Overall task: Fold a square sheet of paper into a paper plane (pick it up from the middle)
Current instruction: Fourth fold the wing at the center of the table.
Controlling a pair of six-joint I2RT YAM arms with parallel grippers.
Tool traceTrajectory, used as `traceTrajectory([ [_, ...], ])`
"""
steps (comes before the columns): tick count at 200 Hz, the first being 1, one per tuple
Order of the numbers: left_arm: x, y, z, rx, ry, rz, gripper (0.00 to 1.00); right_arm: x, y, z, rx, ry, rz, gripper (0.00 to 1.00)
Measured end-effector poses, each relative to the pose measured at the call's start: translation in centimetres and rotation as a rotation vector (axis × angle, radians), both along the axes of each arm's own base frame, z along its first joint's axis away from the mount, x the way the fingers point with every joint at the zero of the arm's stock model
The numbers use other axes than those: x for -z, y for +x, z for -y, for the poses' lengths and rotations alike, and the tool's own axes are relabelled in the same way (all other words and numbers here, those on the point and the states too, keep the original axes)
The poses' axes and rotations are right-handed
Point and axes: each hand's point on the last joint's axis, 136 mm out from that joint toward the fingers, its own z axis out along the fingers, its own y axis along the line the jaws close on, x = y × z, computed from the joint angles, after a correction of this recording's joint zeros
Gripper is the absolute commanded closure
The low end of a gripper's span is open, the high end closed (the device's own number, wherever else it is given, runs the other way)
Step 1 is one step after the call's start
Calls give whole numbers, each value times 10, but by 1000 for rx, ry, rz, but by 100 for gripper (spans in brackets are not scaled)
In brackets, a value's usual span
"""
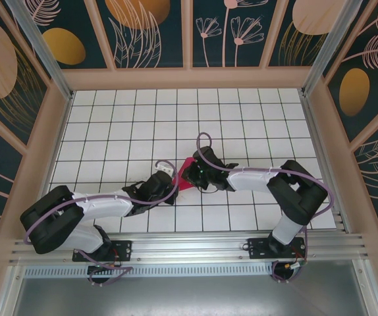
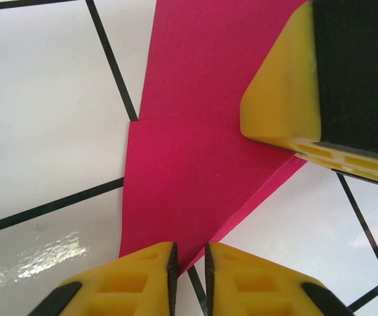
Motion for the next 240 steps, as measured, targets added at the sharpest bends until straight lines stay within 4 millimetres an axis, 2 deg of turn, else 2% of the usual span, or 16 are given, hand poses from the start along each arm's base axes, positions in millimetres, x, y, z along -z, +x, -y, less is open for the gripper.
traceTrajectory([
  [32, 2, 0, 0, 0, 5, -4, 86, -4, 2, -1, -15, -21, 6, 83],
  [63, 2, 0, -1, -3, 6, -1, 77, -9, 5, -2, -26, -48, 17, 92],
  [94, 1, 2, -3, -15, 14, 9, 70, -8, 6, 0, -32, -59, 19, 94],
  [147, 1, 4, -3, -20, 17, 14, 66, -9, 6, 0, -34, -55, 17, 94],
  [221, 3, 6, -6, -36, 31, 25, 66, -9, 6, 0, -36, -50, 11, 94],
  [240, 3, 6, -6, -35, 31, 25, 70, -9, 6, 0, -36, -50, 11, 94],
])
